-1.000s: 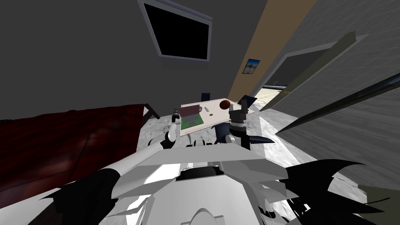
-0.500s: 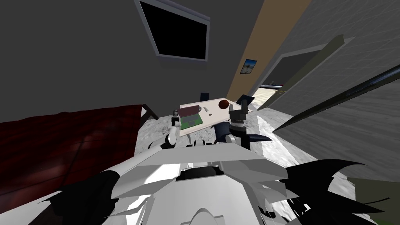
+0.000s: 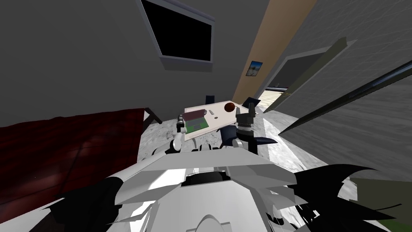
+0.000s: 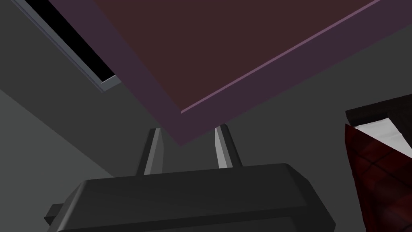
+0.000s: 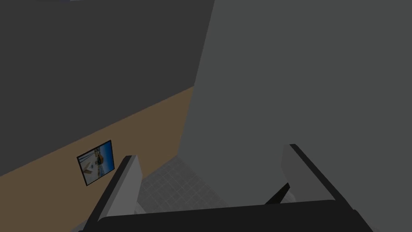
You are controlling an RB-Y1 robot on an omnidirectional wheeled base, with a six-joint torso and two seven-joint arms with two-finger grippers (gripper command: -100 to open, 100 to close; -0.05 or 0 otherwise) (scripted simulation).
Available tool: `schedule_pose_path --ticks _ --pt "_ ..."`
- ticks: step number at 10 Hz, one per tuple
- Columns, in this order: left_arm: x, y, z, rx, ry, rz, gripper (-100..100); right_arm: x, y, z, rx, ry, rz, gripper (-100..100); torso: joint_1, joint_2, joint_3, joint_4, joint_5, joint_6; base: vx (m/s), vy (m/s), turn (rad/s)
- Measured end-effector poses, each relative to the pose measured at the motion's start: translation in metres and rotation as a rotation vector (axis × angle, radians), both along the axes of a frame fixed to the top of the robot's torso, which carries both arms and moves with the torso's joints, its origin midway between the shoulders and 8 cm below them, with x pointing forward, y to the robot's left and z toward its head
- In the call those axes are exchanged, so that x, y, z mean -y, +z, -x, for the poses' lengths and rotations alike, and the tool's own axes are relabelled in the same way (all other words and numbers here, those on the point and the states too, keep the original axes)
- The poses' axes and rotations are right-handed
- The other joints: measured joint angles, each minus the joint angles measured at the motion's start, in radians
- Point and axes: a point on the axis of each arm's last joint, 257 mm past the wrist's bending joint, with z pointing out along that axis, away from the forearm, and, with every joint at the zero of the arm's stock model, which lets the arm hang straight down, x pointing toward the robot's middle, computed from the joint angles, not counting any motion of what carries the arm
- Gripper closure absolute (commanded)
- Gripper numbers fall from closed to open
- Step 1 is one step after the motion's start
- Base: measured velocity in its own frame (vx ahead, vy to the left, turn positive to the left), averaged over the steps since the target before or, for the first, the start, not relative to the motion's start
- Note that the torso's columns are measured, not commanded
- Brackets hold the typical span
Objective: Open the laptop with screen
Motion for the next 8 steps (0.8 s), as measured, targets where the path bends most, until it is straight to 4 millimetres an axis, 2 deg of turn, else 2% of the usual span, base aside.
schedule_pose_path --ticks 4,5,8 --pt "-0.001 0.003 0.023 0.071 0.016 -0.023 100 0.0 0.0 0.0 0.0 0.0 0.0 0 0.0 0.001 0.001 0.002 -0.001 -0.001 -0.007 0.002 -0.026" --pt "-0.001 0.003 0.024 0.071 0.016 -0.022 100 0.0 0.0 0.0 0.0 0.0 0.0 0 0.0 0.001 0.001 0.003 -0.002 -0.001 0.045 0.022 -0.252" --pt "-0.022 -0.015 0.063 0.115 0.076 -0.006 100 0.0 0.0 0.0 0.0 0.0 0.0 0 0.003 -0.008 -0.005 -0.003 0.002 0.003 0.059 0.062 -0.197"
